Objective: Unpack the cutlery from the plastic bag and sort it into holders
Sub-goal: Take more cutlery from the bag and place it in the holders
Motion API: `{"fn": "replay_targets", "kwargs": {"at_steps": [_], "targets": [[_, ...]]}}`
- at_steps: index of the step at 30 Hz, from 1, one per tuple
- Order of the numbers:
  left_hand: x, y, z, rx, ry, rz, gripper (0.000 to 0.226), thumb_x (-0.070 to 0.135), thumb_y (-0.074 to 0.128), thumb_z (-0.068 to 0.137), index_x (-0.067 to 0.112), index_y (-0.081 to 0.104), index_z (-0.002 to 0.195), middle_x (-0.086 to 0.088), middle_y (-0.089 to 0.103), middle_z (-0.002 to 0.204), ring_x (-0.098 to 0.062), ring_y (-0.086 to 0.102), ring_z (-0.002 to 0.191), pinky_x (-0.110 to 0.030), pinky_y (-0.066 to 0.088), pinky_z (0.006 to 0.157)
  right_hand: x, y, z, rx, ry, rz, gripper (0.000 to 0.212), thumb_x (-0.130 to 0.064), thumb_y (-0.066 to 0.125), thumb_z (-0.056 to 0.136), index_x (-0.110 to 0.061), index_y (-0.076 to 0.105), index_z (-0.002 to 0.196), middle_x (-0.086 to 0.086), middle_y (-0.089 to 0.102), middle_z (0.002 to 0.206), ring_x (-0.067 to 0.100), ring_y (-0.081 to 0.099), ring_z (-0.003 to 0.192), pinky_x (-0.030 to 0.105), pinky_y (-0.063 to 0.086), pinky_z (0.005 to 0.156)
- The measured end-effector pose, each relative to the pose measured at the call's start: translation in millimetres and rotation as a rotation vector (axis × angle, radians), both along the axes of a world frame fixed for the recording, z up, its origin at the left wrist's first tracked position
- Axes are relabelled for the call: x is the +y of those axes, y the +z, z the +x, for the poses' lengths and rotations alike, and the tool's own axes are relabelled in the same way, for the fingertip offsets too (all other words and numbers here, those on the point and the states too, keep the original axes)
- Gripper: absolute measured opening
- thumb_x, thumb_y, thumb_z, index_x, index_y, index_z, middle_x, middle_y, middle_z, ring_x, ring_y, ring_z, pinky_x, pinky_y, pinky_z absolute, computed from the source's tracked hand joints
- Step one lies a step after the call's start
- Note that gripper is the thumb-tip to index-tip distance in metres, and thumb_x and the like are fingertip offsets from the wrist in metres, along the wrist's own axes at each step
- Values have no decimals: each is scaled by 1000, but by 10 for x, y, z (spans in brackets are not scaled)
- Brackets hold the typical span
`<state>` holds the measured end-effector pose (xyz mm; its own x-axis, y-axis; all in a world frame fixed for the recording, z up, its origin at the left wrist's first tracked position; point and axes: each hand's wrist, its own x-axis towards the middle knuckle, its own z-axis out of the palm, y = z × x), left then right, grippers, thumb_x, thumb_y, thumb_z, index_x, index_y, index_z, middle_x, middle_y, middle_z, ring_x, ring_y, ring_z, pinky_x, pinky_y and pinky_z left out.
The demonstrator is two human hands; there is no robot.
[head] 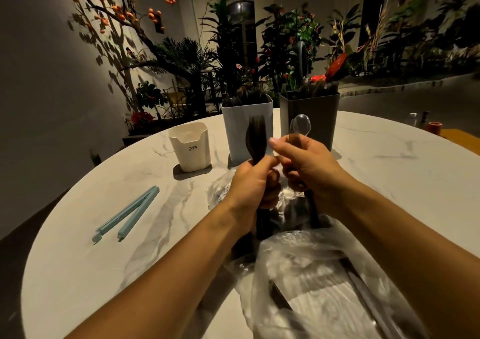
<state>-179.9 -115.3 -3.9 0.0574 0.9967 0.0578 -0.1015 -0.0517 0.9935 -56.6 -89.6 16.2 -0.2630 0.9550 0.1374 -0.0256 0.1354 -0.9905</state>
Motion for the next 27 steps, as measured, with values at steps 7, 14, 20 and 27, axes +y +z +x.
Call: {"fn": "replay_targets", "kwargs": {"at_steps": [7,14,20,27], "targets": [[-64,200,-32,92,-168,-133,42,28,40,101,24,17,67,2,16,56,-15,14,49,-27,13,46,5,262,41,-34,56,64,26,-35,76,74,-27,68,98,-3,69,81,17,57,73,27,40,57],[8,446,-95,212,-252,-123,37,17,36,97,22,15,67,0,15,58,-15,12,51,-29,12,48,32,567,77,-193,169,126,45,-35,75,77,-2,69,106,3,54,64,12,45,54,22,34,49],[113,570,-132,216,-66,138,21,11,50,101,15,49,81,2,41,60,-12,38,51,-23,38,49,79,828,13,-207,155,190,28,-21,68,90,-2,70,110,-5,60,61,-1,48,44,15,35,43],[257,863,-288,328,56,408,17,14,58,100,13,68,113,5,73,87,5,64,77,-7,49,71,201,1135,-35,-258,67,321,18,-8,64,93,-2,69,109,-11,64,58,-9,53,42,5,36,41]]}}
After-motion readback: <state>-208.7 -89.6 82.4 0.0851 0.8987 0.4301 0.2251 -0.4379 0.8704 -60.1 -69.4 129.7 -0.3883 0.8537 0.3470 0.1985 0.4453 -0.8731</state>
